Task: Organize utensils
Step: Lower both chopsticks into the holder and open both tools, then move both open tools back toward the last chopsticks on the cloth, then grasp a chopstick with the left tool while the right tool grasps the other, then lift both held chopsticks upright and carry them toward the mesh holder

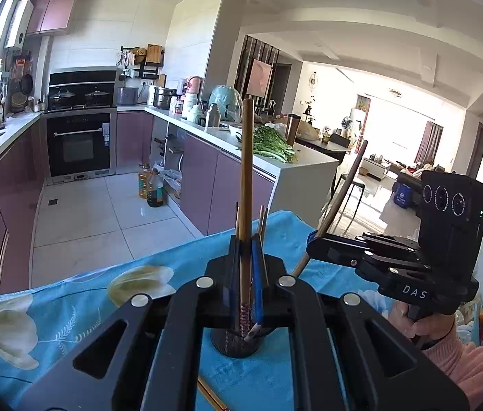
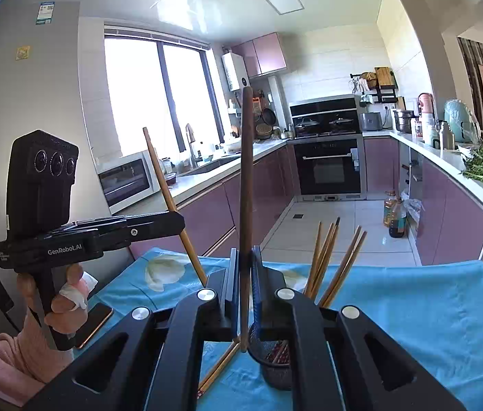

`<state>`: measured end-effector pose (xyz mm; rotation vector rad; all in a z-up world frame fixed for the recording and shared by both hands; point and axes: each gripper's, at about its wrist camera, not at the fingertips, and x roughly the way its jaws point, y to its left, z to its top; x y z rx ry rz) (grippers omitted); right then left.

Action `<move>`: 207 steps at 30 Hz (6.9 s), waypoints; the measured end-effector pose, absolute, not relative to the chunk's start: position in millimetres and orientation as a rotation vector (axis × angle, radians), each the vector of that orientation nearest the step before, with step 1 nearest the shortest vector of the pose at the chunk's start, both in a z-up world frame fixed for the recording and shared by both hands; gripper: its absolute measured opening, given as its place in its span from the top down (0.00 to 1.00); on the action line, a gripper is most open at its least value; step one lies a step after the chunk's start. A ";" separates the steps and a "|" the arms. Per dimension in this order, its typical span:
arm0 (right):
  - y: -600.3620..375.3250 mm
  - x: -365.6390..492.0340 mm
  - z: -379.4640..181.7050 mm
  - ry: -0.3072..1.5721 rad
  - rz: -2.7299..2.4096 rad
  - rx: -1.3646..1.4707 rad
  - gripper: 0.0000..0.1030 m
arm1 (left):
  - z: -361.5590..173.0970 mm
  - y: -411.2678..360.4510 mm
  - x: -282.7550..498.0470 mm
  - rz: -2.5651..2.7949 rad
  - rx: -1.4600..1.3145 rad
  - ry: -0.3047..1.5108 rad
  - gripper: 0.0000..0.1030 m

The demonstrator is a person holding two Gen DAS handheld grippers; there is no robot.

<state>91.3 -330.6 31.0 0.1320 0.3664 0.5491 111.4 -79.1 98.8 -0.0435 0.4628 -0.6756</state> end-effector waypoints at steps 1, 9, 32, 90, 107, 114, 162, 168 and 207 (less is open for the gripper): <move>-332.0 92.8 31.8 0.362 0.543 0.132 0.94 | 99.8 -81.5 112.6 -0.677 -0.042 0.462 0.93; -334.5 113.2 19.5 0.402 0.502 0.123 0.94 | 89.0 -107.4 123.8 -0.645 0.021 0.501 0.93; -321.0 150.1 -40.9 0.644 0.464 0.151 0.84 | -1.3 -128.1 186.5 -0.633 0.099 0.776 0.82; -225.2 82.7 -132.0 0.910 0.571 -0.071 0.66 | -100.9 -22.0 93.6 -0.379 -0.027 0.835 0.53; -235.1 93.0 -132.9 0.921 0.555 -0.053 0.71 | -121.8 -63.0 97.6 -0.449 0.087 0.907 0.63; -237.3 96.2 -132.0 0.920 0.559 -0.052 0.71 | -125.6 -63.1 103.2 -0.445 0.078 0.924 0.66; -236.5 115.1 -135.8 0.920 0.558 0.046 0.92 | -129.2 -56.9 123.7 -0.396 0.045 0.948 0.90; -233.5 117.6 -136.5 0.912 0.552 0.026 0.91 | -129.6 -61.8 126.7 -0.391 0.072 0.942 0.88; -272.9 87.0 -79.6 0.728 0.588 0.129 0.94 | -66.6 -55.9 94.7 -0.515 -0.020 0.811 0.93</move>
